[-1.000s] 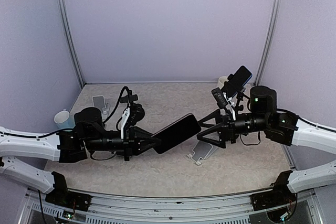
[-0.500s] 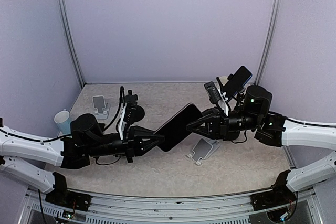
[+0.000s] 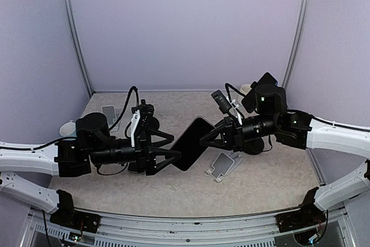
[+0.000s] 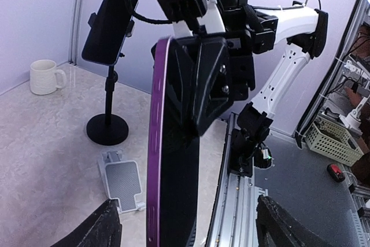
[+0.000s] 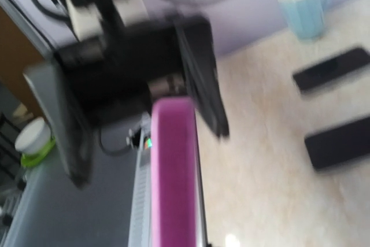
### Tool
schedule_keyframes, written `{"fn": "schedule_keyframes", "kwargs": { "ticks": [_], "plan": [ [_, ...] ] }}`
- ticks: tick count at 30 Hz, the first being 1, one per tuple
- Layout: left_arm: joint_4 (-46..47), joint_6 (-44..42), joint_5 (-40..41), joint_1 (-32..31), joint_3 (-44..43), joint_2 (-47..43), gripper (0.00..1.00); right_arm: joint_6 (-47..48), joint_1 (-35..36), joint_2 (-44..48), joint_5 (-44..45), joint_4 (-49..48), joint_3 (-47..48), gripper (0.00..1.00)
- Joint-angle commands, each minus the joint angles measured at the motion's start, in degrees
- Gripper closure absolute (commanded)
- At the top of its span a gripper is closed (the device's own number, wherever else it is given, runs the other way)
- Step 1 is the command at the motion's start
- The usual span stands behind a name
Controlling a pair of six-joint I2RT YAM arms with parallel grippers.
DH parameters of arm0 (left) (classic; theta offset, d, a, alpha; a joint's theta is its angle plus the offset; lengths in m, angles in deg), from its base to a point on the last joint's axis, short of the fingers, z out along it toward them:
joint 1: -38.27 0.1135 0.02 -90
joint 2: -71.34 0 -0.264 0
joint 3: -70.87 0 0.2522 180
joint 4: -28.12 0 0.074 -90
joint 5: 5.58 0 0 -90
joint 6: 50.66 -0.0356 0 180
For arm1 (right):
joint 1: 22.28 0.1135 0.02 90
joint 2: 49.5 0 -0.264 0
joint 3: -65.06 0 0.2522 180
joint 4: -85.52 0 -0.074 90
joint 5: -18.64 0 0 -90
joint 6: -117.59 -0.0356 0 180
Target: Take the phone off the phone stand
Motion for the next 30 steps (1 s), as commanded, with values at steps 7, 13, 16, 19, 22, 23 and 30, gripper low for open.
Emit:
{"fn": "schedule_keyframes", "kwargs": {
  "ticks": [7,13,16,19,22,23,30],
  "plan": [
    [-16.49,-3.89,-7.16,1.34,-9.39,8.01,0.34,10.37,1.48,-4.43,-5.89,15.83,5.94,1.00],
    [-14.78,-4.05,-8.30,1.82,-9.59,11.41,0.55,12.79,2.17,-6.60,-7.24,18.08,7.53,1.00],
    [-13.41,-3.82,-9.86,2.27,-8.74,11.17,0.73,13.72,2.18,-7.23,-7.70,19.27,8.04,1.00],
    [-11.53,-2.76,-11.35,2.95,-7.11,10.55,0.96,14.44,2.16,-7.65,-7.05,20.35,8.21,1.00],
    [-6.60,1.62,-11.72,3.41,-3.64,9.73,1.00,12.34,1.68,-6.79,-5.23,17.60,6.73,0.87],
    [-4.11,3.44,-11.51,3.51,-2.15,9.42,1.00,11.34,1.13,-6.24,-4.77,16.34,5.96,0.72],
    [3.56,15.93,-3.86,5.96,4.57,9.04,1.00,6.53,-4.53,-1.92,2.85,13.01,0.69,0.24]
  ]
}}
